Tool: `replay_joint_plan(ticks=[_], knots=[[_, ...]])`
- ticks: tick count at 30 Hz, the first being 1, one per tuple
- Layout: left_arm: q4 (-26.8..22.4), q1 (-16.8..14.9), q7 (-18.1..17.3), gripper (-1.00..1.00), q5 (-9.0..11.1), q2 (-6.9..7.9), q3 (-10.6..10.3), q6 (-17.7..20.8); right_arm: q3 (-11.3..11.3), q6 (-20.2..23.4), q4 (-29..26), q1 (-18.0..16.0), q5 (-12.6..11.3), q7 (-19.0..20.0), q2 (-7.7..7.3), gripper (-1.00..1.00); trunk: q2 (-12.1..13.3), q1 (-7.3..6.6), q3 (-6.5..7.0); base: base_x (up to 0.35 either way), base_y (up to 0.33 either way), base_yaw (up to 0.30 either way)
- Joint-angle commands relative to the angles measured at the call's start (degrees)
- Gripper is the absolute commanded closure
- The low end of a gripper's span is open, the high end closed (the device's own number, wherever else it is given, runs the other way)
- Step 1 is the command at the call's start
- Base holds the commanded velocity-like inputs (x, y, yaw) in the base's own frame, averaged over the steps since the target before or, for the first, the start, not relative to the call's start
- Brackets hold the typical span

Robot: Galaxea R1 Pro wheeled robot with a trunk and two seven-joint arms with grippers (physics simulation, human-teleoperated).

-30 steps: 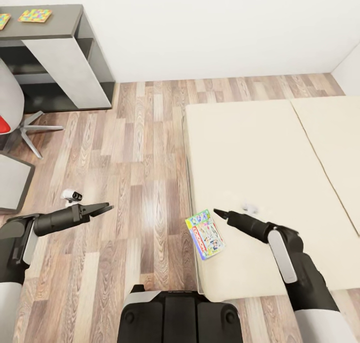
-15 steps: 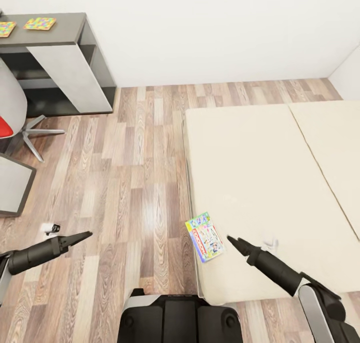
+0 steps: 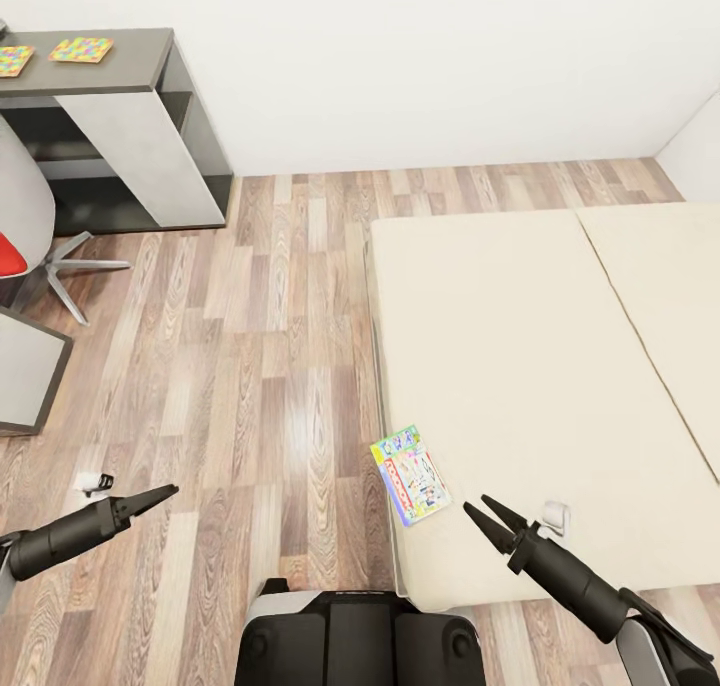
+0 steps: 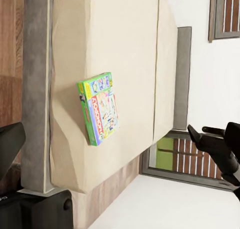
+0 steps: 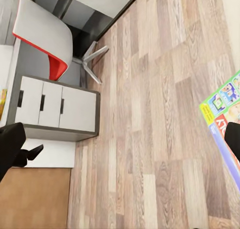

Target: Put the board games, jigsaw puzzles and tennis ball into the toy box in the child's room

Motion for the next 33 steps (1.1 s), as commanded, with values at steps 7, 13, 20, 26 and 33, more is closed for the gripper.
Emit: replay_joint_plan(ticks=[7,13,20,26,33], knots=[[0.1,0.0,-0.2,-1.00,-0.1,0.01,0.0,0.5,0.0,0.2,0.1,0.1,-0.4,0.1,0.10,-1.00,-0.1,0.03,-0.06,0.000,0.000,0.000],[0.1,0.0,-0.2,-1.00,-0.2,-0.06,-0.2,0.4,-0.1,0.1,0.3,0.1,-0.2,0.0,0.32,-1.00,-0.1,0.03,-0.03,0.000,0.000,0.000],[0.2,0.0,-0.2,-1.00,-0.3,-0.08,-0.2,0.4,-0.1,0.0,0.3,0.1,-0.2,0.1,0.46,-1.00,-0.1,0.03,0.41,0.000,0.000,0.000],[0.2,0.0,-0.2,-1.00,-0.3,-0.08,-0.2,0.4,0.0,0.0,0.3,0.1,-0.2,0.2,0.48,-1.00,-0.1,0.03,0.93,0.000,0.000,0.000],[0.2,0.0,-0.2,-1.00,-0.3,-0.08,-0.2,0.4,0.0,-0.1,0.3,0.1,-0.2,0.3,0.51,-1.00,-0.1,0.03,1.57,0.000,0.000,0.000]])
